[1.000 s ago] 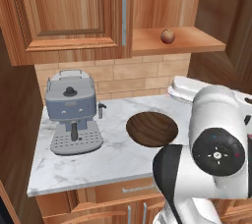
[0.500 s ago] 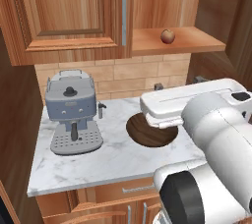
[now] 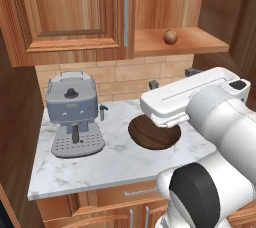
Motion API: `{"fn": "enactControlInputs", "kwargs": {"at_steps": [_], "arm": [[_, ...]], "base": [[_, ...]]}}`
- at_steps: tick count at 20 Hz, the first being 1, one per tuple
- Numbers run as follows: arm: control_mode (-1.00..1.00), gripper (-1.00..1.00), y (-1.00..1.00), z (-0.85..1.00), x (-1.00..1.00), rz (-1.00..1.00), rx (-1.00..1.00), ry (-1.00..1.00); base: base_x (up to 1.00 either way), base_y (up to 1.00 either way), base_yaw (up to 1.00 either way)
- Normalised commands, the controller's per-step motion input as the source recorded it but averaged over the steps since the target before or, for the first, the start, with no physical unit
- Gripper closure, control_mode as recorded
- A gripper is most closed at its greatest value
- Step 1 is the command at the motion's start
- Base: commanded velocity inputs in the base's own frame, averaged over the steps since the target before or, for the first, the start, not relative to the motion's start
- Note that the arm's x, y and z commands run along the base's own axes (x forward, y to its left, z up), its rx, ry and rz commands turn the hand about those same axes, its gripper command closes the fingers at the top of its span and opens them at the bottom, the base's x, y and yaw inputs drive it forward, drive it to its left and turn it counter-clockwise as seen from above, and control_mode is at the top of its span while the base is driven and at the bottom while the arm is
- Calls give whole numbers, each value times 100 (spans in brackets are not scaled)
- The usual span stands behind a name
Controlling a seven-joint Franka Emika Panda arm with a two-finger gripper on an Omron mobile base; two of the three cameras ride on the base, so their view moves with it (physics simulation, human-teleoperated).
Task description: Open the cabinet. Pick the banana and peach from the cabinet and place them into the bowl. Then close the cabinet.
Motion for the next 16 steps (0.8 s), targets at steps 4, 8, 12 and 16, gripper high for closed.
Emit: {"fn": "enactControlInputs", "kwargs": {"at_steps": [4,8,12,16], "arm": [[-100,-100,-3,0,2,-2,0,-4],[-100,-100,-19,0,0,-5,0,-14],[-100,-100,-18,0,0,-6,0,-15],[-100,-100,-1,0,12,-1,0,-5]], "base": [[0,0,0],[0,0,0],[0,0,0],[0,0,0]]}}
